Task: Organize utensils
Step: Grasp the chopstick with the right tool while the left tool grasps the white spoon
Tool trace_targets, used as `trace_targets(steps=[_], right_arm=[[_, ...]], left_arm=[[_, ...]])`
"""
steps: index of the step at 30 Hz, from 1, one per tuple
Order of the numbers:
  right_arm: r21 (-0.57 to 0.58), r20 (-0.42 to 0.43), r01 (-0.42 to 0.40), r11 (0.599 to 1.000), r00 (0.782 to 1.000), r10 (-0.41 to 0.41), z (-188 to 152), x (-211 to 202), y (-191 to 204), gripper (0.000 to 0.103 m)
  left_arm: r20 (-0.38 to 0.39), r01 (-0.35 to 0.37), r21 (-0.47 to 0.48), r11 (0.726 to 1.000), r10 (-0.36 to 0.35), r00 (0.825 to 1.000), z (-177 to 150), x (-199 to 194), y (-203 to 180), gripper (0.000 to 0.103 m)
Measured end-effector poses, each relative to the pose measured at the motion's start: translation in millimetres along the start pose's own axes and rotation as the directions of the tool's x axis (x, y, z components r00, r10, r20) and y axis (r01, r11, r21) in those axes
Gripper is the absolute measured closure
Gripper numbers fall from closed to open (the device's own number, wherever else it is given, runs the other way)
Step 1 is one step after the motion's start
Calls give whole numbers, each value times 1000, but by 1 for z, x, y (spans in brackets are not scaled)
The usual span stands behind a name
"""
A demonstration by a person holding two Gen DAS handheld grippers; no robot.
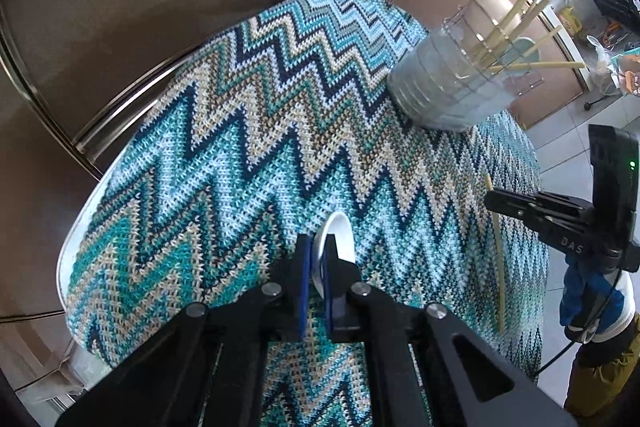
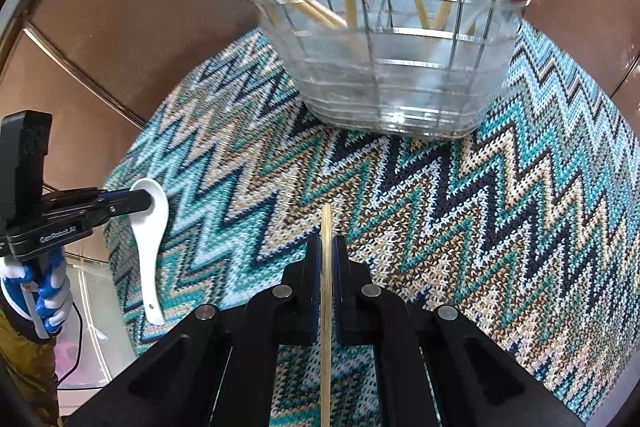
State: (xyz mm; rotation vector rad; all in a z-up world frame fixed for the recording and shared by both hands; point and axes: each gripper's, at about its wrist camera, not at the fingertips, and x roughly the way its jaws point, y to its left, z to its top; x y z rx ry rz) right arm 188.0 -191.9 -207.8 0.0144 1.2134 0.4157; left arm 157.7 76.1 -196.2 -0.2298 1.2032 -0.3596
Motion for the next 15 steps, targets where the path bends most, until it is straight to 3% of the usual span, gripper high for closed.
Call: trace_targets(steps=[15], right_arm=[[-42,143,-24,999,989,30,-21,-79,12,98]], left_arm=[[122,-23,19,1000,21,992,-6,-51,-18,98]])
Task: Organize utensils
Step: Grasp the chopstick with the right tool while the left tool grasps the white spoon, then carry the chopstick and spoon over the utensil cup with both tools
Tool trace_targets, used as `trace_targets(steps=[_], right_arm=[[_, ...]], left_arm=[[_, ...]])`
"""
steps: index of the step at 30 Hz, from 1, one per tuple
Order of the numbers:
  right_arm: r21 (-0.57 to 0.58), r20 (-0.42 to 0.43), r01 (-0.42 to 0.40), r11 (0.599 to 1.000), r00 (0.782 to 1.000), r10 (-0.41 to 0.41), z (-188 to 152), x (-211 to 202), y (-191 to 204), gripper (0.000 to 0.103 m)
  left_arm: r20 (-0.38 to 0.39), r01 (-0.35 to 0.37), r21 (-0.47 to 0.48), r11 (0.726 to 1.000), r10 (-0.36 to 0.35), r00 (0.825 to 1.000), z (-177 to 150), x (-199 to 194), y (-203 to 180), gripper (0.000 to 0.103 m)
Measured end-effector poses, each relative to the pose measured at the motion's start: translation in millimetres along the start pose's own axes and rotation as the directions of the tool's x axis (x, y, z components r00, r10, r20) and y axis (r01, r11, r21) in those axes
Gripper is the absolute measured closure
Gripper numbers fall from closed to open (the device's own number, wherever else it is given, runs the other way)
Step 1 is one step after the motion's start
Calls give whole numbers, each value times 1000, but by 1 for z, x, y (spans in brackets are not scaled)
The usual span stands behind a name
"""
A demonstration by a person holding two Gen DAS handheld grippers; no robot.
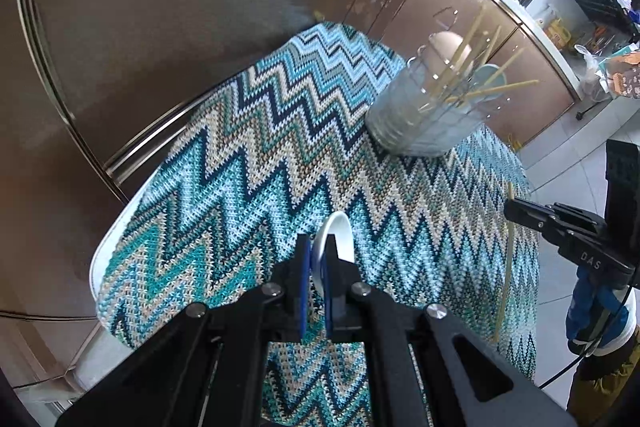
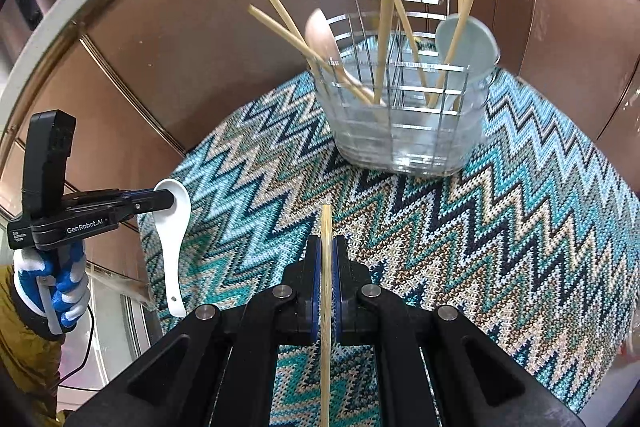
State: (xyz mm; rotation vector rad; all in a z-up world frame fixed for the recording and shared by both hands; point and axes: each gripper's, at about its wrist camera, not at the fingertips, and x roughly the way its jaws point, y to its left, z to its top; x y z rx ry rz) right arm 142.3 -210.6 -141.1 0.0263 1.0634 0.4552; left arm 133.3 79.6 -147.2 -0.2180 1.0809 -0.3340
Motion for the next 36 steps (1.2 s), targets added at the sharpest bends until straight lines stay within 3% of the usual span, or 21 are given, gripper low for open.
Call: trace_targets(steps=[13,23,29,32,35,36], right_arm=[[-13,133,10,1000,991,-8,-3,-47,17,98],[-31,296,16,999,955,-6,15,-100,23,98],[-46,439,19,999,899,3,35,-131,26,98],[-54,534,21,998,846,11,48,-147,26,98],[-61,633,23,998,774,21,63,-160,24,98],[-68,673,22,997,739,29,69,-163,23,98]], left_arm=[[149,-37,34,999,32,988,-1,-57,-18,98],[323,-44,76,996,17,946,22,-112,-46,98],[427,-28,99,995,-17,904,47,-139,-70,98],[492,-44,115,992,-18,871,63,-147,-89,98],[554,-62,130,990,-21,832,80,-148,-109,98],[572,-70,135,988,-21,820,85,-146,-115,98]])
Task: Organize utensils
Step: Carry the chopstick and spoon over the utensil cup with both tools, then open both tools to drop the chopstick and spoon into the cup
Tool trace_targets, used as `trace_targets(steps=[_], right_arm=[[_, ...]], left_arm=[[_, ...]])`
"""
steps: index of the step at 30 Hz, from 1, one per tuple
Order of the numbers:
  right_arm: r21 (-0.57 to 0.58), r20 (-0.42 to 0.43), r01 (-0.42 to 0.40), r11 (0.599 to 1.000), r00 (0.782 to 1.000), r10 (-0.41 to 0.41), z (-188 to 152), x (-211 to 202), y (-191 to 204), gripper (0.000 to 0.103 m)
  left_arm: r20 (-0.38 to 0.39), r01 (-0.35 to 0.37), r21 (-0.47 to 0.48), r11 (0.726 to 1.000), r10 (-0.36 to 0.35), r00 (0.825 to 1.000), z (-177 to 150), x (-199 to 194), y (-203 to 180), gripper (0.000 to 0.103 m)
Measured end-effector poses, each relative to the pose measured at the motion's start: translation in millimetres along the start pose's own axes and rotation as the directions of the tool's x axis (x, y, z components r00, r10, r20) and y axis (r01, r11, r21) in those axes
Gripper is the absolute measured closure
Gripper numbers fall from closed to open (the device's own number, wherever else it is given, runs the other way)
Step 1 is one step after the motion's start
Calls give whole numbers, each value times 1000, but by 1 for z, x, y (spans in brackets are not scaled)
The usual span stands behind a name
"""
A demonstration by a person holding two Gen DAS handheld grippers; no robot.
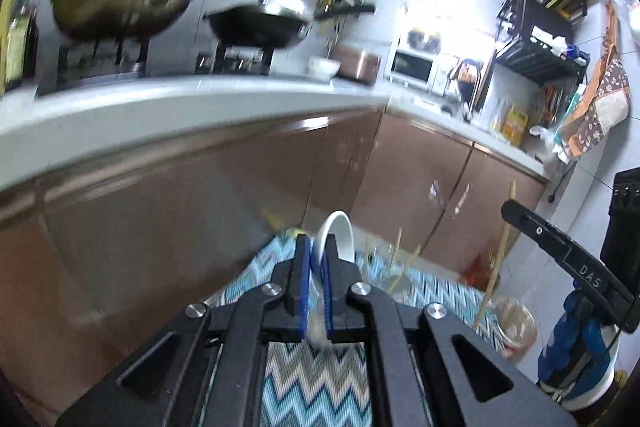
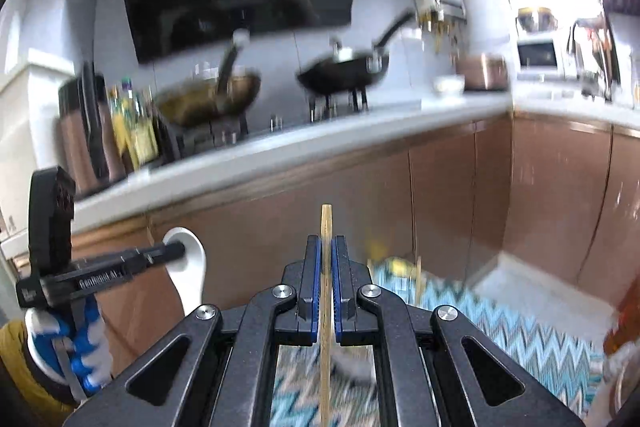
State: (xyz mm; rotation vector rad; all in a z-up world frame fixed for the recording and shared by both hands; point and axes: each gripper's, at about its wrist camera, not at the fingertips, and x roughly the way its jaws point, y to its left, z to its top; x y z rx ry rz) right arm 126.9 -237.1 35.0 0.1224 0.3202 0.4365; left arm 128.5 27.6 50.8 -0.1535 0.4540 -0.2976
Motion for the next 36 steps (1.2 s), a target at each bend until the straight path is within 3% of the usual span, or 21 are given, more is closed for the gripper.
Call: trace_targets(steps=[5,11,22,31,33,36], right_arm=[[-5,183,14,1000,983,-13,22,12,-11,98],[-34,267,40,999,963,-30,24,49,-23,98],[-28,204,95,995,975,-87,-31,110,-60,98],[-24,132,106,994,986,-102,-64,115,-69,97],[-28,114,112,993,988,-109,-69,113,-69,91],[-30,97,125,992,988,-122,-72,108,-70,76]], left_arm=[[108,-40,55,998,34,994,14,36,-32,98],[171,-106,112,988,86,982,2,89,-56,98],[188,-165,140,976,137,973,-36,149,-63,98],[178,-172,136,976,147,973,-62,171,-65,94],[152,-154,128,980,134,979,-63,174,-62,94],[123,-131,100,986,118,985,-64,171,-57,86]])
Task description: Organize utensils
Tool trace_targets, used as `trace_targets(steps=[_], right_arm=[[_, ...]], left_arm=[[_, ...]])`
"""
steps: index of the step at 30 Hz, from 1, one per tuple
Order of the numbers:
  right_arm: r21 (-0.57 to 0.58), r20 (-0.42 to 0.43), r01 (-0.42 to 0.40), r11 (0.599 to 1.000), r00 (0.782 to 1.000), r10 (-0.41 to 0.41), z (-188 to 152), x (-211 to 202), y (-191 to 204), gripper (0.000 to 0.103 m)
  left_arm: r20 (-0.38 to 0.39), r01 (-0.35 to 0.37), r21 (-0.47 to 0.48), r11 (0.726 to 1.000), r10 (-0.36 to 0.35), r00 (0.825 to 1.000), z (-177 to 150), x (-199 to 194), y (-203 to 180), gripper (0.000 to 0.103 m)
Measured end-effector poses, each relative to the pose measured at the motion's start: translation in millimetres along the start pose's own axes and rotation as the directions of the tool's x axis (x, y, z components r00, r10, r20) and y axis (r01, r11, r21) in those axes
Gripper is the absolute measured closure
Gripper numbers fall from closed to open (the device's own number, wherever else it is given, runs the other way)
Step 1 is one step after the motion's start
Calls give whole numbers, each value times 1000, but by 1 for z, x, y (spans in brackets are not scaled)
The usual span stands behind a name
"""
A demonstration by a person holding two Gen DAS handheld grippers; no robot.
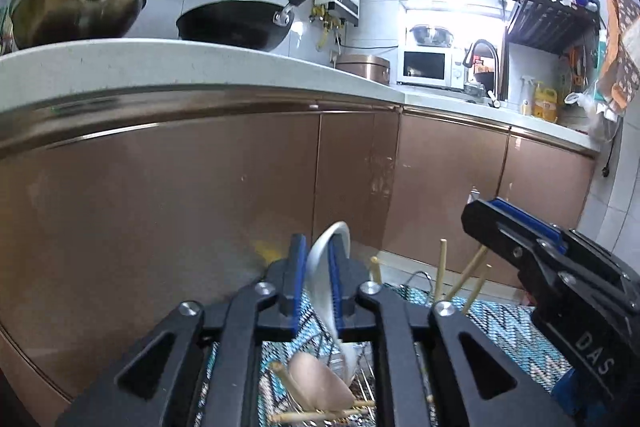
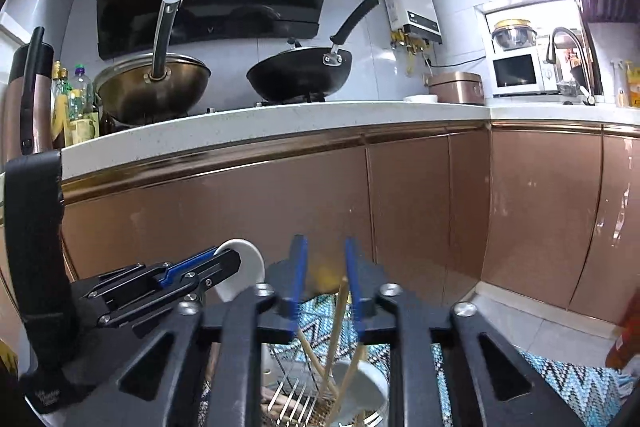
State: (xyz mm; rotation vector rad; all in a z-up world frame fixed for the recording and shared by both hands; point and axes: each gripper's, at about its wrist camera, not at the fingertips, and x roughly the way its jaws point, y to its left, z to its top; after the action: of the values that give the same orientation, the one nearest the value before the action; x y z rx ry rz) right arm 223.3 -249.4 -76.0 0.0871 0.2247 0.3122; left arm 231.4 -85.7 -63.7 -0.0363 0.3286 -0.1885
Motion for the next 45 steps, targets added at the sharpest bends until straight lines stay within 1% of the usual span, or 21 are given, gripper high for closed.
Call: trace_targets(steps=[4,6,9,11,13,15,17,19,20,23,26,28,32,34,37,39,45], right_arm=[[-2,-4,8,1000,1000,-8,6,-12,0,73],[-1,-3,17,1000,1000,-17,11,-23,2,72],[3,-1,32,999,999,-32,19,-45,5,71],[-1,-14,64,998,998,-64,22,-61,9,68],[1,-35,96,995,995,-96,22,-76,11,62],[-4,-76,165,986,983,-165,20,-95,12,56],[-16,-102,207,978,973,-208,17,-108,13,54],[-37,-116,262,964,957,-264,14,-127,14,47],[-44,-122,285,958,950,-288,12,-138,14,45],[-46,-123,322,946,938,-325,10,-164,14,42],[-61,-117,352,934,927,-357,9,-189,20,33],[-70,-102,367,928,922,-373,10,-206,24,28],[-65,-61,399,914,913,-403,18,-238,35,19],[-72,-39,415,907,908,-418,21,-250,40,16],[-83,-6,435,896,899,-437,26,-269,49,15],[-84,11,445,891,895,-446,29,-280,53,12],[-73,39,456,887,890,-454,34,-304,58,10]], left_arm=[[18,7,-21,1000,-7,1000,8,-19,6,76],[20,6,-25,1000,-6,1000,14,-32,8,73],[14,1,-34,999,0,1000,22,-51,11,64],[5,2,-42,999,-2,1000,24,-67,14,61],[-6,3,-53,999,-3,1000,25,-83,17,58],[-20,7,-52,999,-8,1000,24,-98,17,55],[-24,-8,-39,999,7,1000,23,-113,16,53],[-23,-21,-21,1000,20,1000,22,-129,15,48],[-22,-25,-13,1000,25,999,22,-138,14,48],[-8,-42,10,999,42,999,22,-163,9,44],[27,-80,51,995,79,997,26,-187,0,39],[43,-93,69,993,91,995,27,-198,-6,35],[60,-112,89,990,107,992,28,-221,-13,32],[69,-114,92,989,108,992,28,-230,-15,32],[72,-112,89,990,105,992,28,-241,-13,32],[85,-114,79,990,107,991,28,-249,-9,32],[112,-115,62,991,107,988,26,-270,-3,32]])
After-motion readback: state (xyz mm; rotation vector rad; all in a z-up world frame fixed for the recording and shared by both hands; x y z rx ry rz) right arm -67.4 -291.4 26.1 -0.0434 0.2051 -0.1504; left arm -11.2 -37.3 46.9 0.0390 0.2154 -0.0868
